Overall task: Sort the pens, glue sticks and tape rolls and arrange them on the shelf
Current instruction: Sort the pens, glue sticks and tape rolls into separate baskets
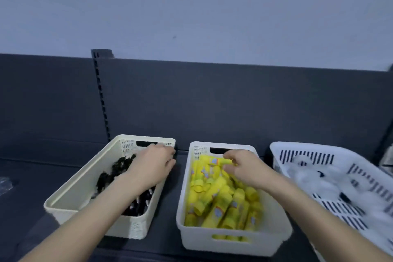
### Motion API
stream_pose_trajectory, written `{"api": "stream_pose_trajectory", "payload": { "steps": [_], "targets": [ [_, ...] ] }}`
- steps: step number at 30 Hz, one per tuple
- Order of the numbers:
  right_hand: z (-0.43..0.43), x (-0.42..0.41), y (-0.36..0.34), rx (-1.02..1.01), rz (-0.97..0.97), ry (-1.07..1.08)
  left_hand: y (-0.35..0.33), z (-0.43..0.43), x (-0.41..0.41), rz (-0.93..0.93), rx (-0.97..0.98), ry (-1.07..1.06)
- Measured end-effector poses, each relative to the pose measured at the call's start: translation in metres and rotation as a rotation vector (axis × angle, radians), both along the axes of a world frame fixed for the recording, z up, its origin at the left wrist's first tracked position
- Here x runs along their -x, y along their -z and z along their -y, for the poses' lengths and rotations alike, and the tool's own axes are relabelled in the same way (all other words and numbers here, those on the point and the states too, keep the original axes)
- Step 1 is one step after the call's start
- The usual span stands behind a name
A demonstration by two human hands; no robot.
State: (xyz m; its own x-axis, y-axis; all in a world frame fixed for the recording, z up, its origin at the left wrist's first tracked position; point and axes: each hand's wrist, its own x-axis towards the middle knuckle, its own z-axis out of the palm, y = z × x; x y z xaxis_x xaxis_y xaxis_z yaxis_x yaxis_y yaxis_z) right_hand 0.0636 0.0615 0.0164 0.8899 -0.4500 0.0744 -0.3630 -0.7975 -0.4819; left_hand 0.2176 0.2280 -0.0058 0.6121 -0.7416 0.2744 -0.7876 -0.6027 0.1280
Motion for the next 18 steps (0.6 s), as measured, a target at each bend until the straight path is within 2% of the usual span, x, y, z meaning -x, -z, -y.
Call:
{"api": "stream_pose_trajectory", "payload": {
  "steps": [4, 12, 18],
  "targets": [
    [0.047, 0.056, 0.001, 0.056, -0.044, 0.025, -0.004, 0.061, 0.039, -0.022, 0.002, 0.098],
    [0.160, 0.176, 0.008, 0.017, -0.117, 0.140, -0.007, 0.178, 0.136, -0.091, 0.045, 0.247],
    [0.222, 0.211, 0.025, 0.108, -0.316, 0.150, 0.002, 0.238, 0.183, -0.168, -0.113, 0.278]
  ]
}}
